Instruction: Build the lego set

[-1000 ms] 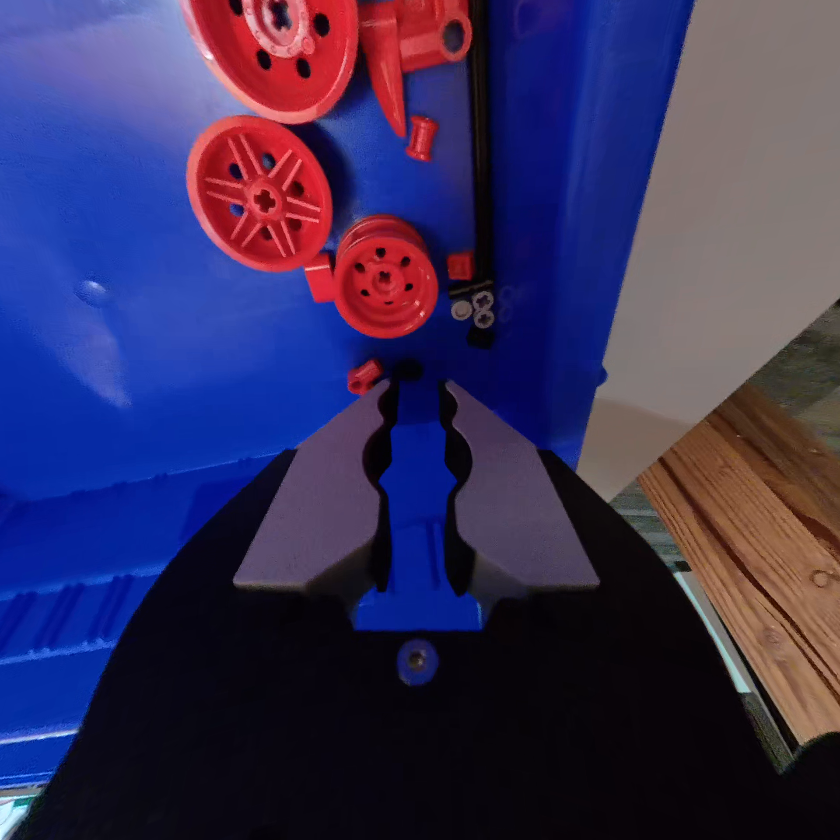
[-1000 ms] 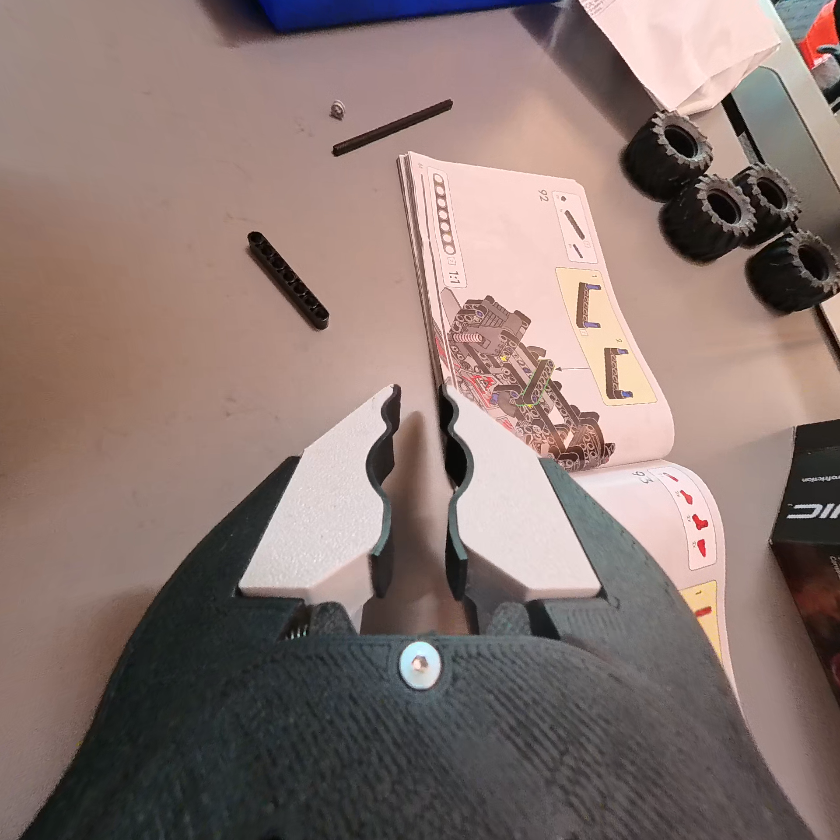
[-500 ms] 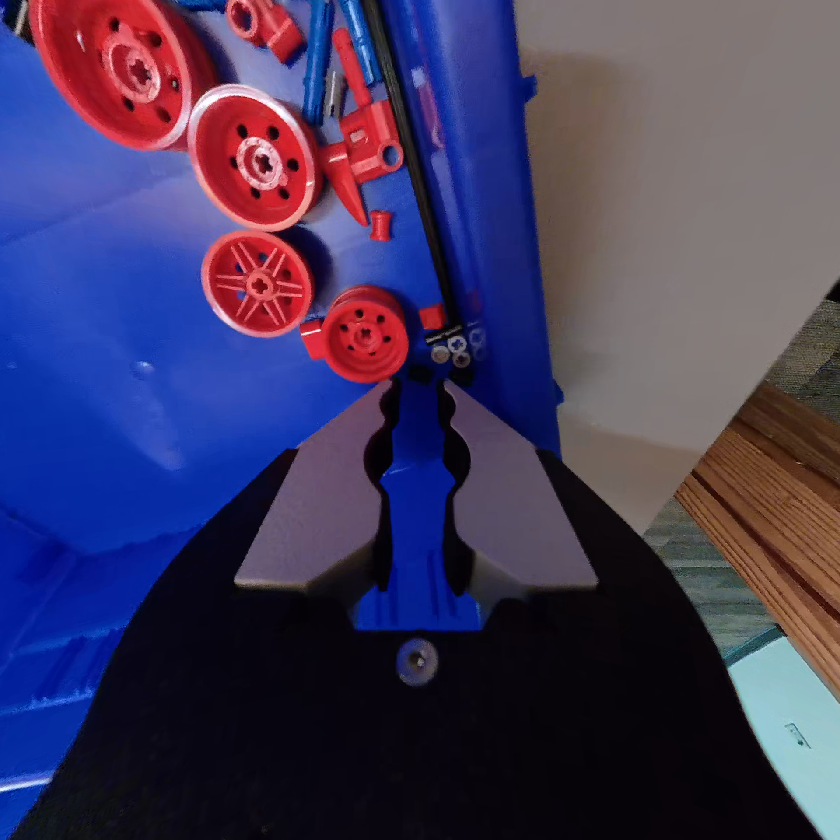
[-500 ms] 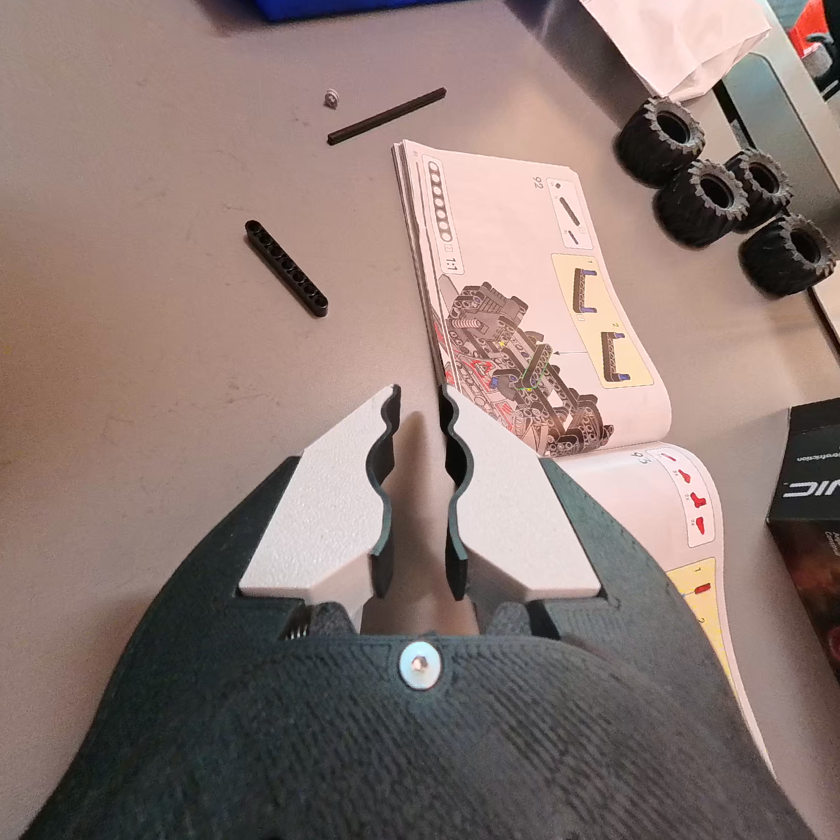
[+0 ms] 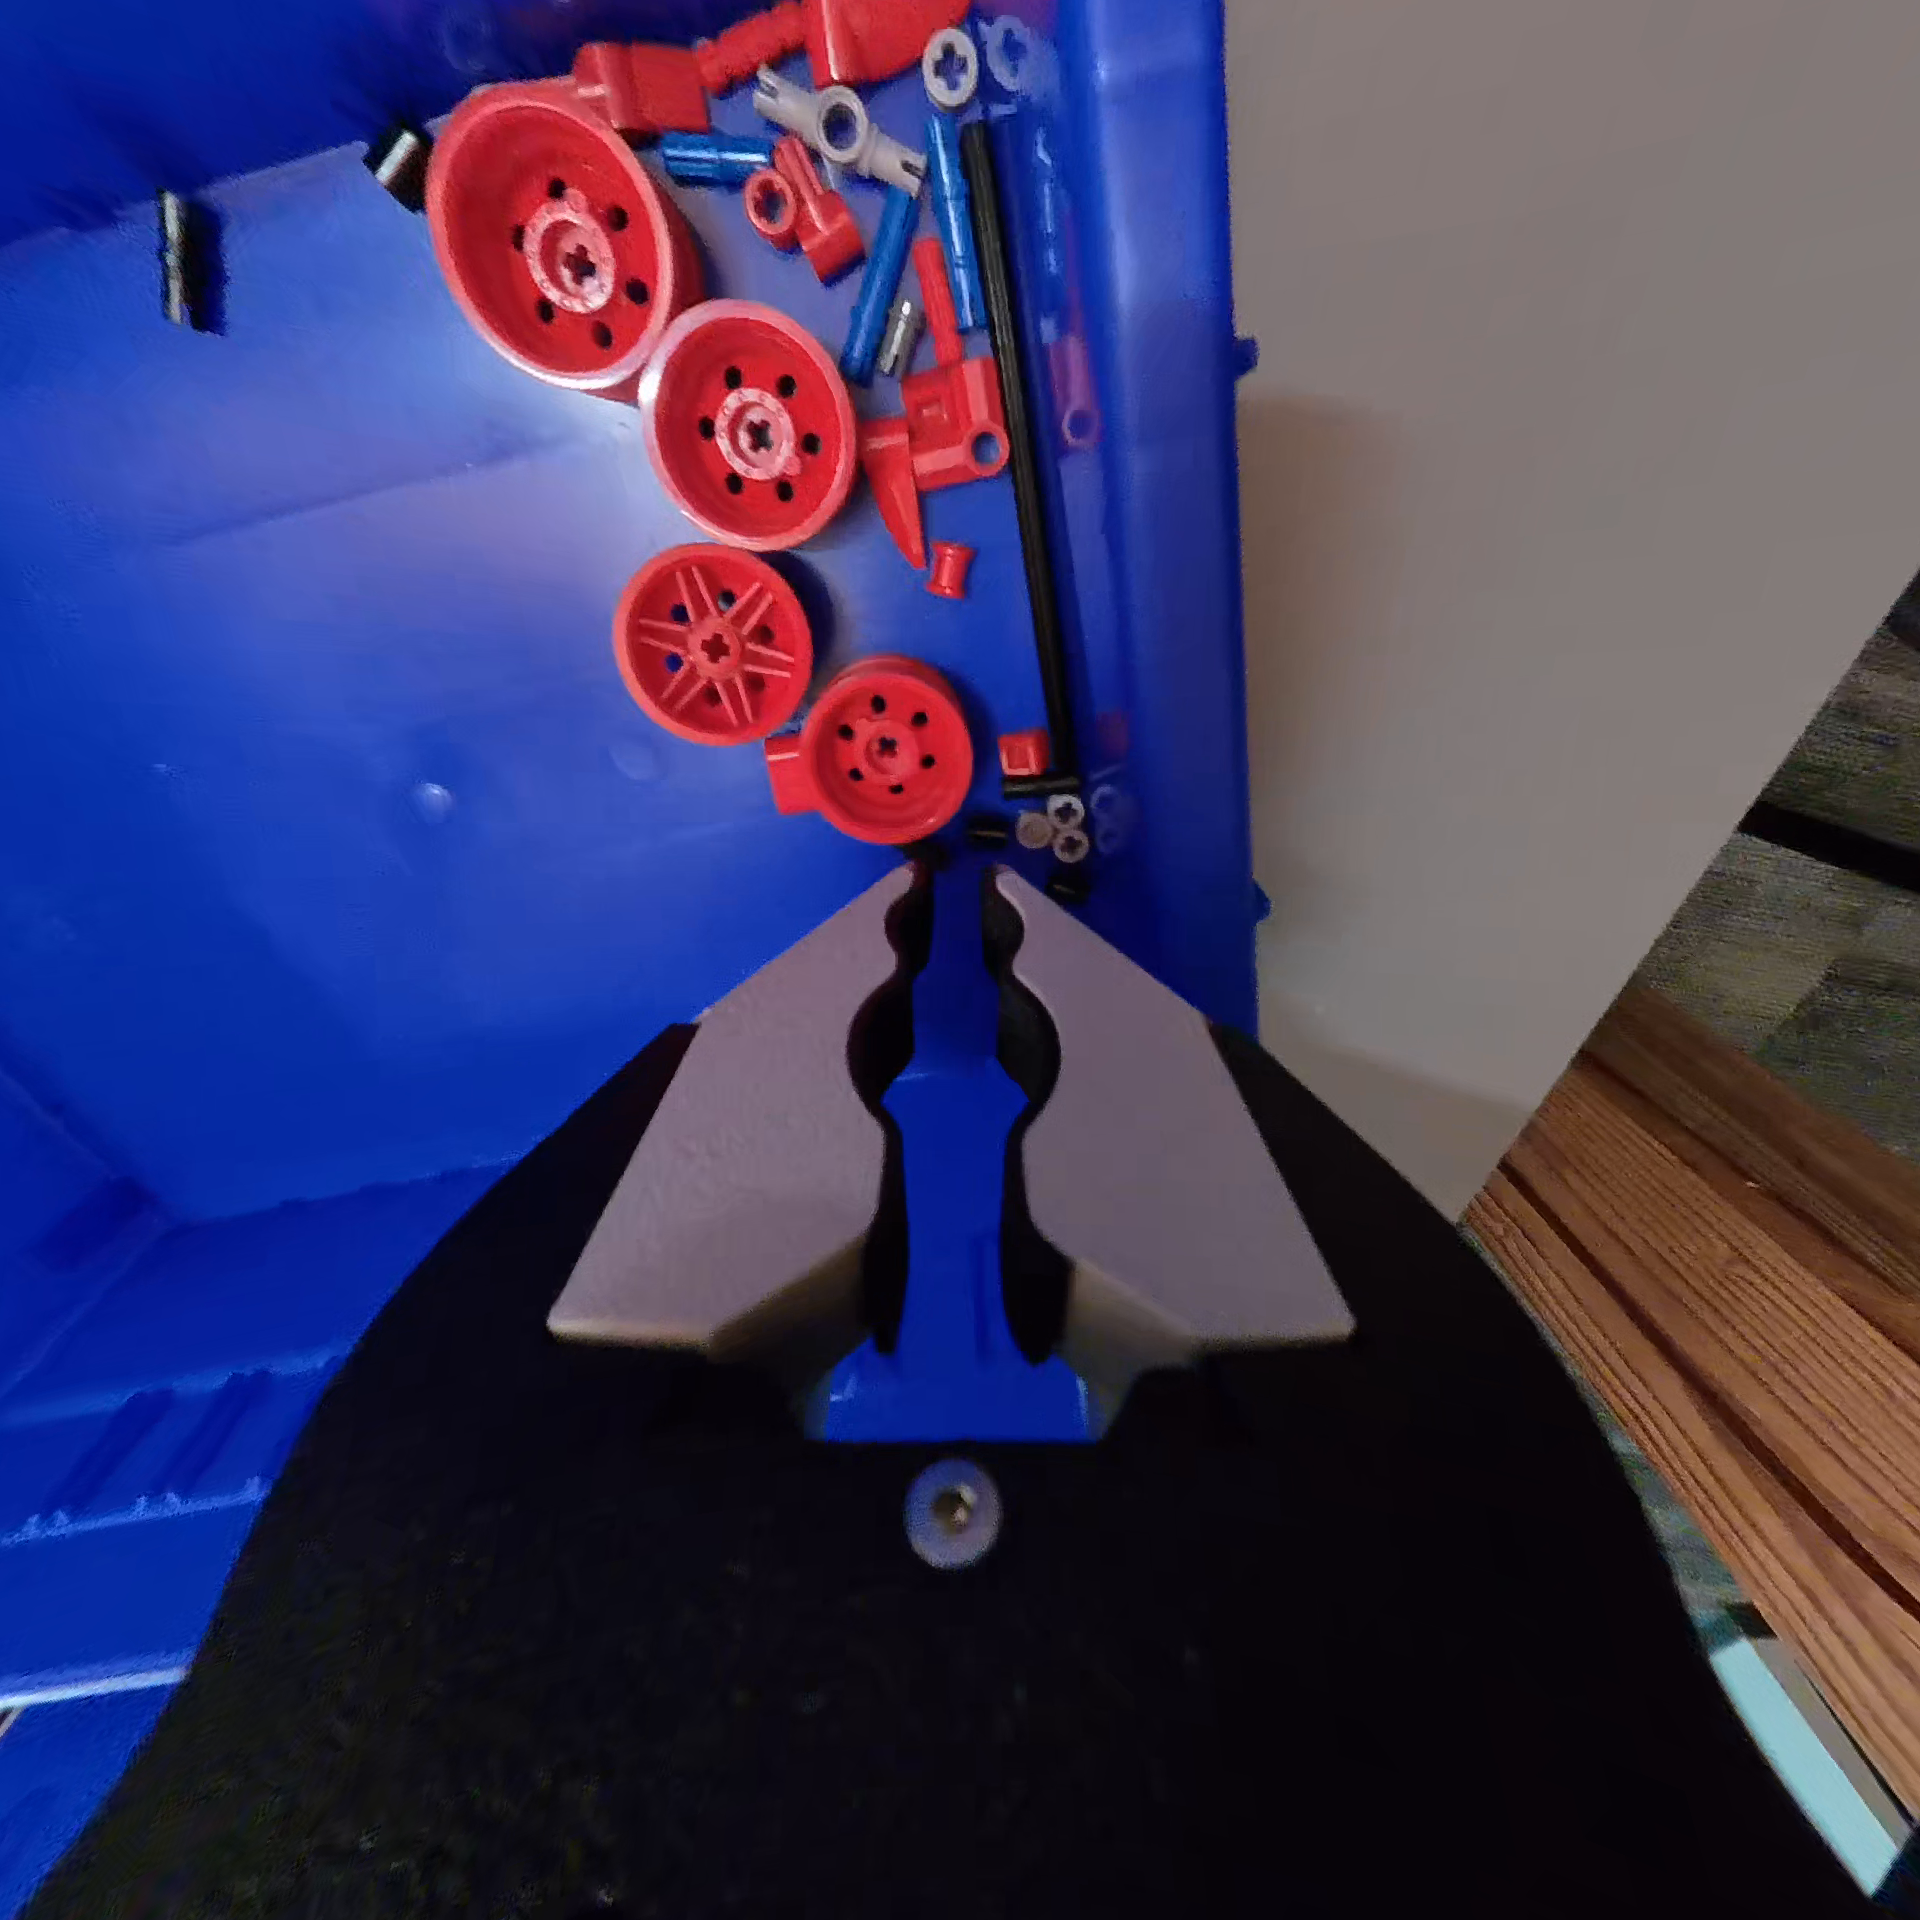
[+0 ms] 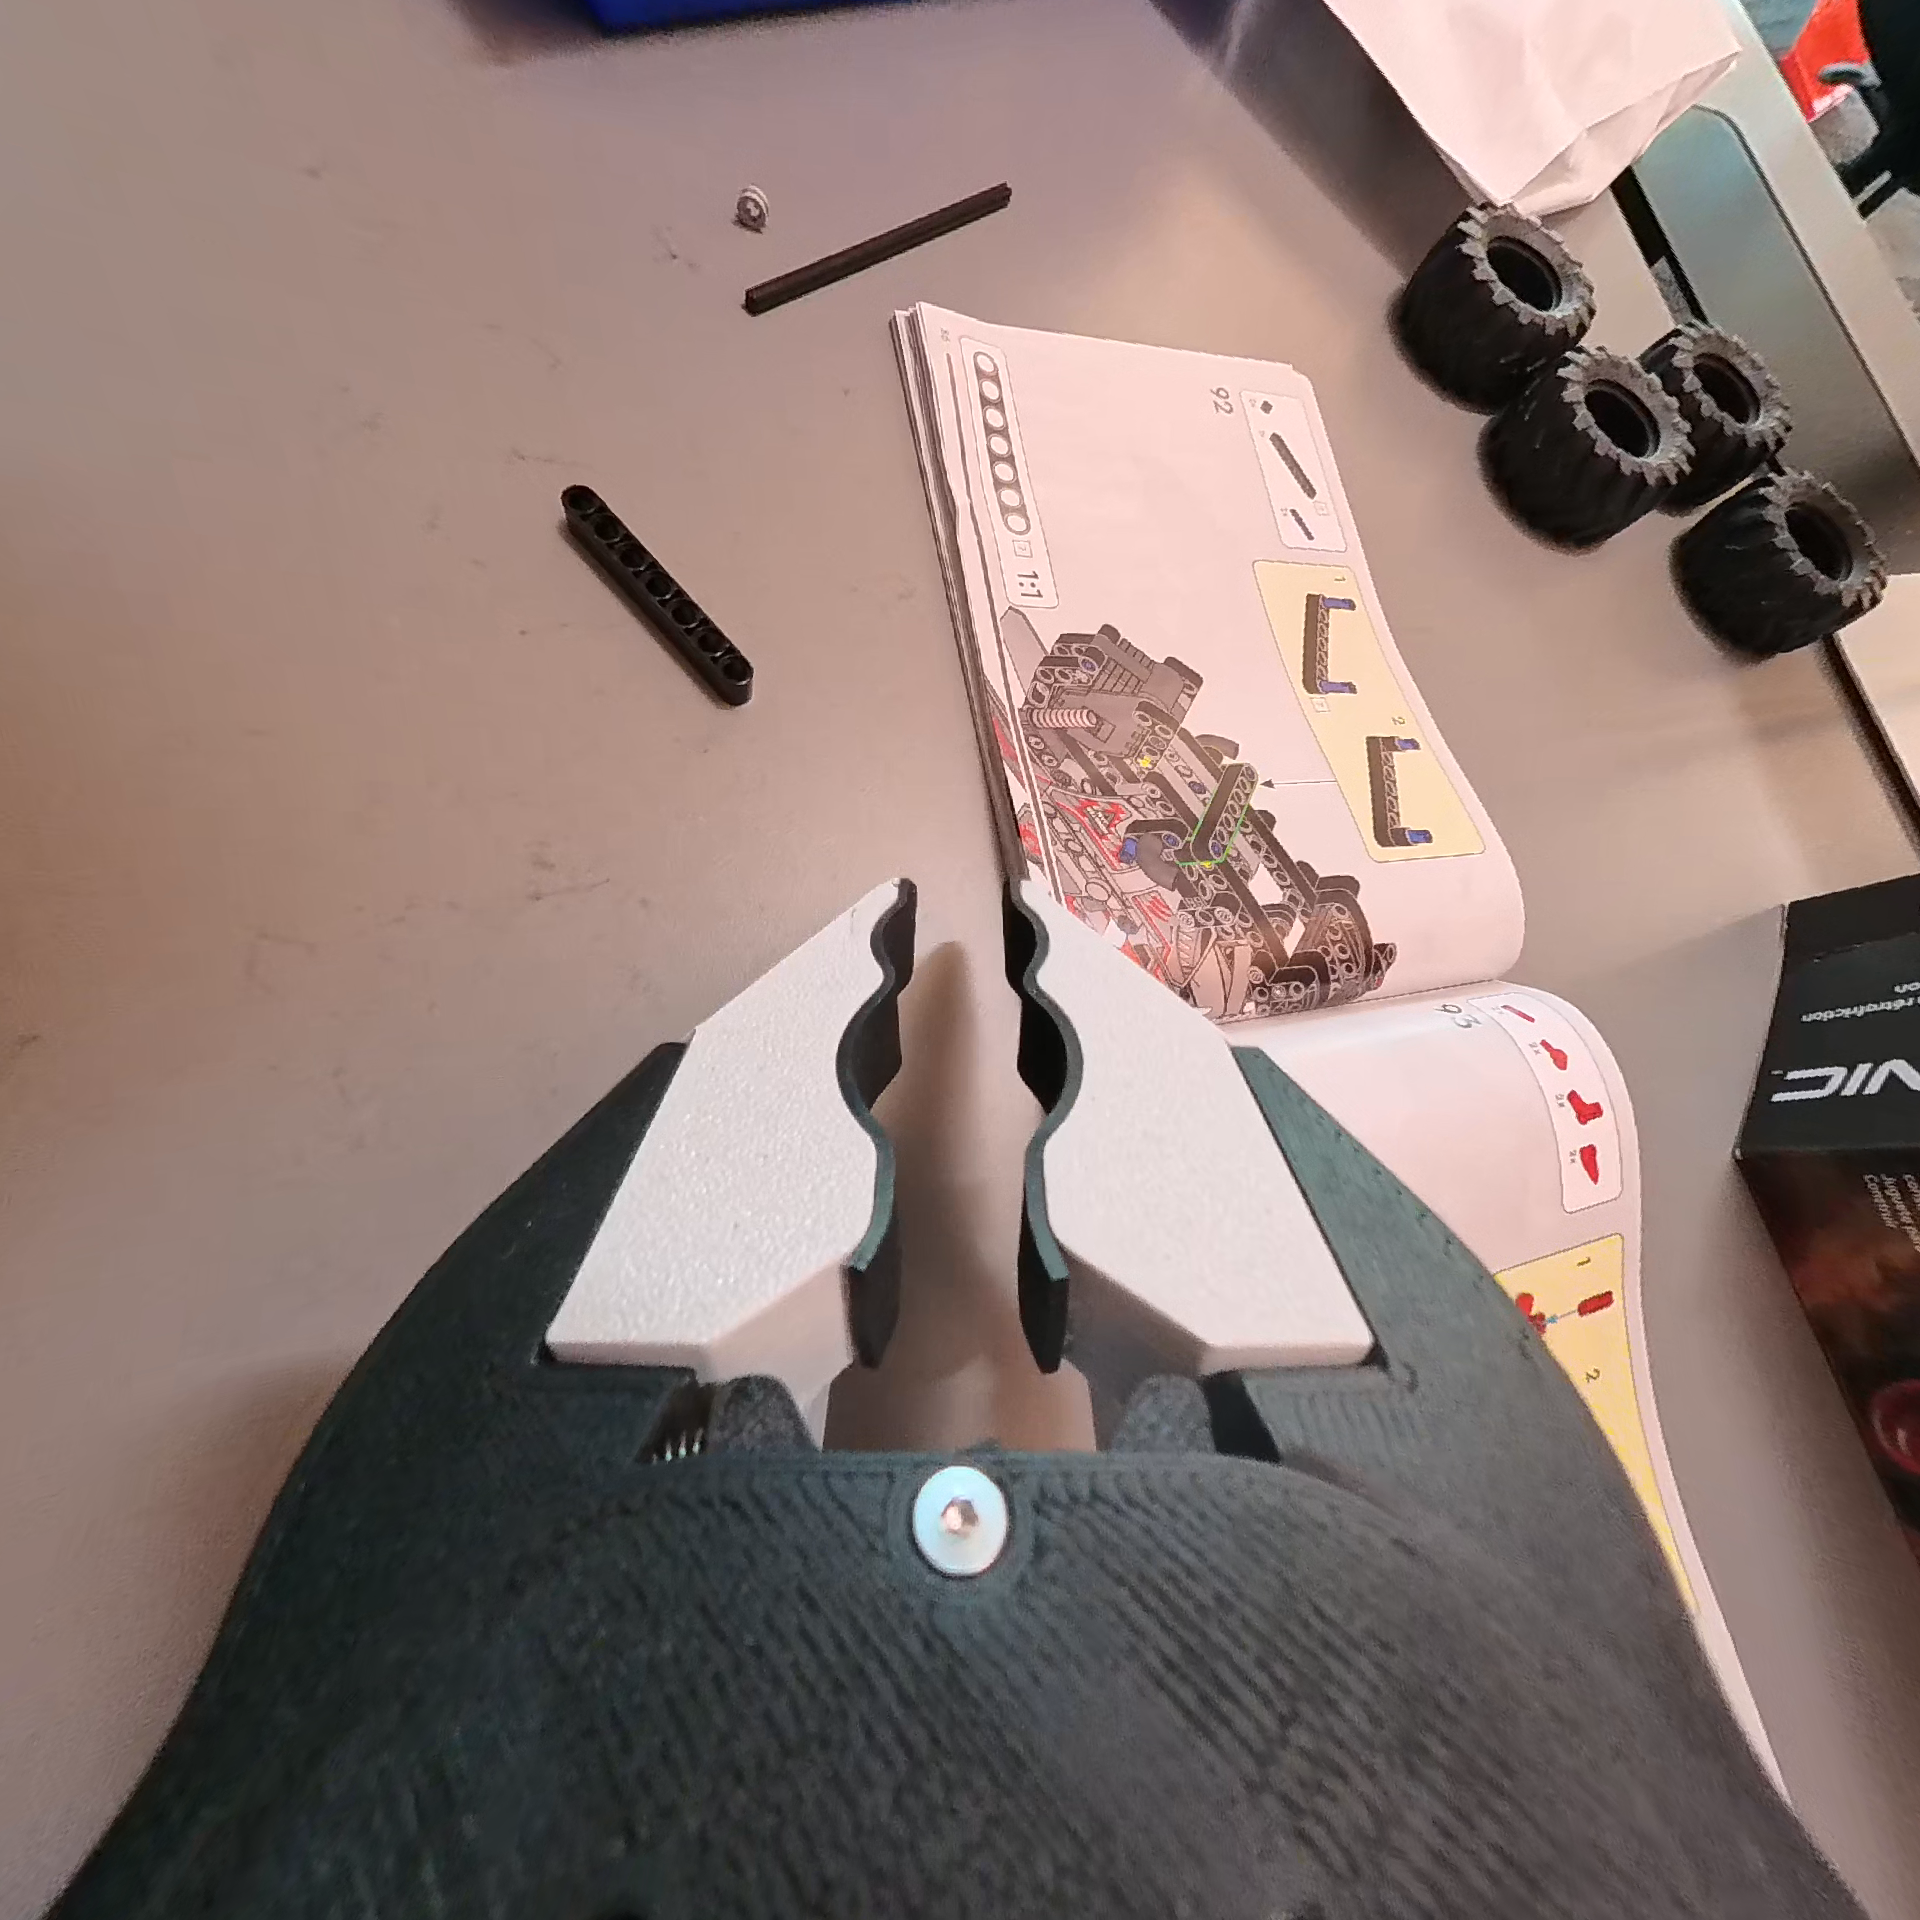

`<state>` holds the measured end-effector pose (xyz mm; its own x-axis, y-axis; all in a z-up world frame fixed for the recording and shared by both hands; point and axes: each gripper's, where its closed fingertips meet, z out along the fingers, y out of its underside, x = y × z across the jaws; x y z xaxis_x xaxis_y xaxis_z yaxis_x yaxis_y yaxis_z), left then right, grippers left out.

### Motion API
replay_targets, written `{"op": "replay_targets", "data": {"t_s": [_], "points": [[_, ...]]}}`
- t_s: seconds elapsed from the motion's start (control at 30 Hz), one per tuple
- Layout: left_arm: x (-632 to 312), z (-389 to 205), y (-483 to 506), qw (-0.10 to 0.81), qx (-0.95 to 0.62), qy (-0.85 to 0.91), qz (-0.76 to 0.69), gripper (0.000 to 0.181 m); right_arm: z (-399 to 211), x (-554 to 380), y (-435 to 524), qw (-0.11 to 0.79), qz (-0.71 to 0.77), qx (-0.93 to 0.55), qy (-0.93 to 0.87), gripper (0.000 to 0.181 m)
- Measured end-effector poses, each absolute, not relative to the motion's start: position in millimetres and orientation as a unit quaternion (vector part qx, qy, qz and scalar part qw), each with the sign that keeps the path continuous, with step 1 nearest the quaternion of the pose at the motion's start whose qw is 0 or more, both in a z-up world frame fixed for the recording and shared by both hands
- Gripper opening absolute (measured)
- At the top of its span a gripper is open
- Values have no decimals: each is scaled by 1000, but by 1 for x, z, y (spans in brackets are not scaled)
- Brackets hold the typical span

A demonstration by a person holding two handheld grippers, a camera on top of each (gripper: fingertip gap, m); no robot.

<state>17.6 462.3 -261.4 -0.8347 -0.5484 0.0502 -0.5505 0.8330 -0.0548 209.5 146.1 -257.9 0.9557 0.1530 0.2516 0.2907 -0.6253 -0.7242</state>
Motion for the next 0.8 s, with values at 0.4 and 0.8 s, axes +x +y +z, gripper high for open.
{"op": "replay_targets", "data": {"t_s": [0.4, 0.8], "points": [[16, -282, 459, 32, 252, -967, 0, 5, -259, 207, 141, 407, -87, -901, -127, 16], [67, -184, 429, -170, 346, -912, 142, 5, -254, 203, 139, 418, -80, -897, -116, 20]]}}
